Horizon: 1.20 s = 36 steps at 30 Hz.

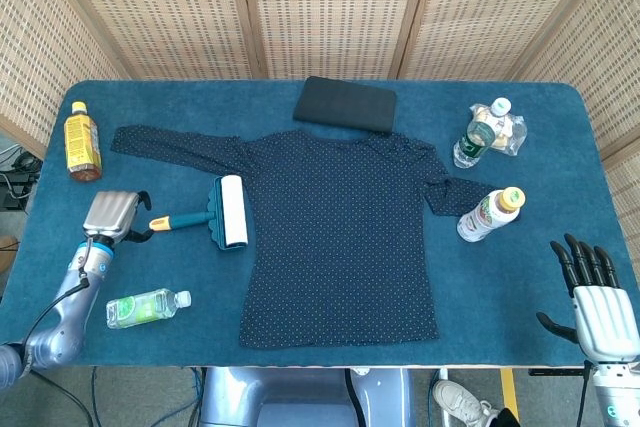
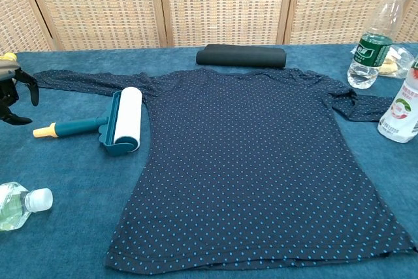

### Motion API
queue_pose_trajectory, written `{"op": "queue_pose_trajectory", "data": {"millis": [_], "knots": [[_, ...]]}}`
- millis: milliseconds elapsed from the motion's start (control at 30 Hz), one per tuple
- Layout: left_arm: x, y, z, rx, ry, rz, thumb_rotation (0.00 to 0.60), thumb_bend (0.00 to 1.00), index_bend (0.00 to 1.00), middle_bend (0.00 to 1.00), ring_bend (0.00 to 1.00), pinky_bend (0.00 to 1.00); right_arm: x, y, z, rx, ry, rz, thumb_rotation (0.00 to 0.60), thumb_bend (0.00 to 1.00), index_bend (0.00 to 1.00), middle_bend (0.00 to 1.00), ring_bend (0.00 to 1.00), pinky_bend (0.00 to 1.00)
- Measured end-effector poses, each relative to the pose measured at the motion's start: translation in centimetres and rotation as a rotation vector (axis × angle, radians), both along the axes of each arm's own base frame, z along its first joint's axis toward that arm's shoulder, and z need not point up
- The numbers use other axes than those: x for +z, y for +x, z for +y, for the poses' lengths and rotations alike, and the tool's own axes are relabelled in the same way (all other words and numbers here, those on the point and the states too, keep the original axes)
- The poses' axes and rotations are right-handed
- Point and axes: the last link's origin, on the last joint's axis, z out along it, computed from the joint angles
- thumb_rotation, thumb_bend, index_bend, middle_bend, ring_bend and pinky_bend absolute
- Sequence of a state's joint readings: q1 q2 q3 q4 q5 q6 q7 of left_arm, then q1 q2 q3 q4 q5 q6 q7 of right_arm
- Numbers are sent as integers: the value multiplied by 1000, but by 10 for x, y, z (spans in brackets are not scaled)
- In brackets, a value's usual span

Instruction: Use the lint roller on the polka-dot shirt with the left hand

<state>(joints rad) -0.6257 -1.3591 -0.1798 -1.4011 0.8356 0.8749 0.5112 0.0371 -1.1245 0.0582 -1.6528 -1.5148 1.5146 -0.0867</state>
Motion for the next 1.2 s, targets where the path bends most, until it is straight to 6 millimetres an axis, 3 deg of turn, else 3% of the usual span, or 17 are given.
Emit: {"op": "queue_pose_trajectory", "data": {"millis": [533, 700, 833, 1200], "knots": [[-35, 7, 18, 33, -36, 23, 600, 272, 430, 874, 744, 680, -2, -5, -2, -11, 7, -5, 600, 58, 5, 0, 0, 0], [-44, 10, 20, 29, -46, 29, 600, 277, 429, 874, 744, 680, -2, -5, -2, -10, 8, -4, 600, 58, 5, 0, 0, 0], [-53, 13, 23, 25, -55, 27, 600, 337, 430, 874, 744, 680, -3, -6, -2, -14, 13, -5, 600, 57, 5, 0, 0, 0], [-71, 15, 24, 20, -76, 37, 600, 336, 429, 874, 744, 679, -5, -6, -2, -16, 19, -4, 600, 58, 4, 0, 0, 0]]}}
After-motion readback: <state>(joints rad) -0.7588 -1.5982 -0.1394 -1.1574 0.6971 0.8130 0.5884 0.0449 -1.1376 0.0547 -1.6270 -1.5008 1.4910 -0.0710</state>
